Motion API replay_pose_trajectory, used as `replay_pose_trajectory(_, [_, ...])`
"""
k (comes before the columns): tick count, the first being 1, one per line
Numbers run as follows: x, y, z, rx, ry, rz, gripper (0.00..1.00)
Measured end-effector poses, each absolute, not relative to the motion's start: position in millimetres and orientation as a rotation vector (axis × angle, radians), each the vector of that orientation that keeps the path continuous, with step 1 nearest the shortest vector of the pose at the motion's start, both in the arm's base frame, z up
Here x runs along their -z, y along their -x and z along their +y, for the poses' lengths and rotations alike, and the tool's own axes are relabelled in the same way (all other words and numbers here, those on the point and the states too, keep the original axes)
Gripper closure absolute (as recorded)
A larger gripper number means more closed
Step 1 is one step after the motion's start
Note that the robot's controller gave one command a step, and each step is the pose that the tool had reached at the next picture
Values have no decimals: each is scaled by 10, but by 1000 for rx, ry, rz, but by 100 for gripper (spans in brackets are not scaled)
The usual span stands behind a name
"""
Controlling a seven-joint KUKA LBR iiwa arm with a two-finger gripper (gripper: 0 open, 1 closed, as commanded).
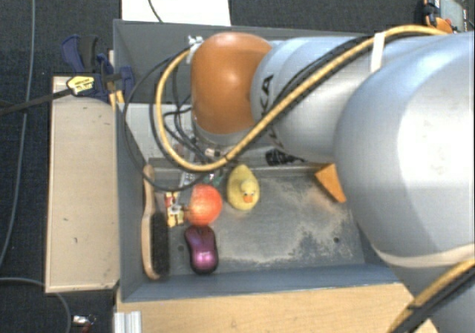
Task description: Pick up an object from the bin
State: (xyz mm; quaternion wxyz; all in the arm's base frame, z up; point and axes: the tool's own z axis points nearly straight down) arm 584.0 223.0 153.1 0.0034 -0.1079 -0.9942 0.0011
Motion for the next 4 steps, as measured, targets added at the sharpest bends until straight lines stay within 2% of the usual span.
replay_pose_trajectory(1, [-1568,-5641,2244,4,208,-3143,0])
replay_pose_trajectory(2, [-998,-5758,2380,3,-90,-3148,0])
replay_pose_trajectory(3, [-2231,-5733,2355,6,-43,-3151,0])
replay_pose_trajectory(4, [-1181,-5761,2239,4,-236,-3141,0])
